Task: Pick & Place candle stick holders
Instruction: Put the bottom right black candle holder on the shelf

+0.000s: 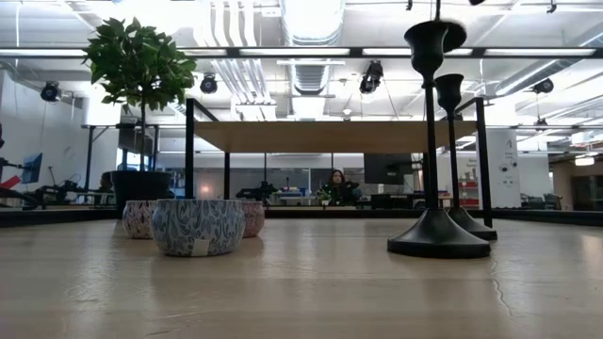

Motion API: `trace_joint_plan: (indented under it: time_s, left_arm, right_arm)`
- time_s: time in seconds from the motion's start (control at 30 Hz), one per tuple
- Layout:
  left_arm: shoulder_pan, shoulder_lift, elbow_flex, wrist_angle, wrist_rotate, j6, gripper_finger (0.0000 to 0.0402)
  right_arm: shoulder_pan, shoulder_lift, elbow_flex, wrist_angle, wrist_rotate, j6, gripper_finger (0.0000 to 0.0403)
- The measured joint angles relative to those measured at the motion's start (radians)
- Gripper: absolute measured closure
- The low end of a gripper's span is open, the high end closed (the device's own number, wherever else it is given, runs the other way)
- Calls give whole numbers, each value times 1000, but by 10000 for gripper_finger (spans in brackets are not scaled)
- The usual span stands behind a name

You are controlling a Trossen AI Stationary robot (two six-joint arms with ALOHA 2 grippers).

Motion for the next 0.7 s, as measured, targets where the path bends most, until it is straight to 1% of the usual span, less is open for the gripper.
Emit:
trace_joint_plan:
  time_s: [0.2, 0.37, 0.53, 0.7]
  left_arm:
    - [0, 0, 0, 0, 0, 0, 252]
    - [0, 0, 0, 0, 0, 0, 252]
    - [0, 0, 0, 0, 0, 0, 252]
    - [0, 0, 0, 0, 0, 0, 252]
  right_arm:
    - [-127, 64, 50, -3, -138, -99, 394]
    - [-220, 106, 78, -3, -210, -170, 394]
    - [-305, 141, 88, 1, -268, -219, 394]
    - [-373, 148, 57, 80, -276, -234, 394]
